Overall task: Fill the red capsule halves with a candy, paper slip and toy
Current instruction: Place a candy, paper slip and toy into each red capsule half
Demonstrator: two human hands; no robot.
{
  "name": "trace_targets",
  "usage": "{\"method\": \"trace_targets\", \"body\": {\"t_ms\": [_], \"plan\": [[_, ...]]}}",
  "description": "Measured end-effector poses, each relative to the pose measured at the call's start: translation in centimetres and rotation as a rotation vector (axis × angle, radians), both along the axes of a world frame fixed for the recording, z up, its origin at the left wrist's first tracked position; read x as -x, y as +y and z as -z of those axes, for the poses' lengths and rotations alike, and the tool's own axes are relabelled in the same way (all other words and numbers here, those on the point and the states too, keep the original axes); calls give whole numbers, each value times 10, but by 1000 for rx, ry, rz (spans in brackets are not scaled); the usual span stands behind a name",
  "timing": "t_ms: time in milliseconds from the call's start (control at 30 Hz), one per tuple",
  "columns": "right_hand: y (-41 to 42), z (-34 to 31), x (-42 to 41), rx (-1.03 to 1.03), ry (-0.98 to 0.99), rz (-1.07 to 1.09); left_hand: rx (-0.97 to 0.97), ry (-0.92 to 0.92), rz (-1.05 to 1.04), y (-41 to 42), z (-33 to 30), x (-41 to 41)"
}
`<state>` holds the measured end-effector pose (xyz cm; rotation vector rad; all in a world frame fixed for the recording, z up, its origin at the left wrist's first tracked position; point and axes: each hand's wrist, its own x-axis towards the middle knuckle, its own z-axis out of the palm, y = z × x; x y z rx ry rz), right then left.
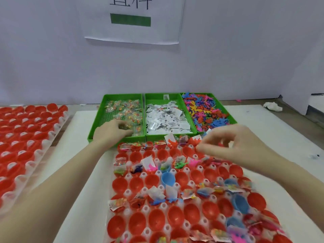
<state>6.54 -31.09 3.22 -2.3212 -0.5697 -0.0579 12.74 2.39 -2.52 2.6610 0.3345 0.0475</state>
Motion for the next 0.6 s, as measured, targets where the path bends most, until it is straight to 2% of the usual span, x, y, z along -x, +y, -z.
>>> {"method": "trace_targets", "body": {"t_ms": [33,67,167,233,300,367,500,600], "plan": [[14,-10,-7,-59,31,5,-13,-43,-18,0,2,-1],[25,-16,-33,-156,5,122,-2,-89,-35,-1,2,-1],[22,-3,-96,-91,24,339,113,-206,-22,1,6,0],[19,14,-116,107,116,324,161,-272,-7,1,9,2],[25,18,-127,188,181,291,189,-324,-30,1,11,1],[30,25,-130,194,199,305,193,-373,-61,2,12,0],[36,32,-129,222,106,331,212,-400,-121,3,14,-2],[34,28,-127,176,152,337,223,-390,-122,1,14,-2]]}}
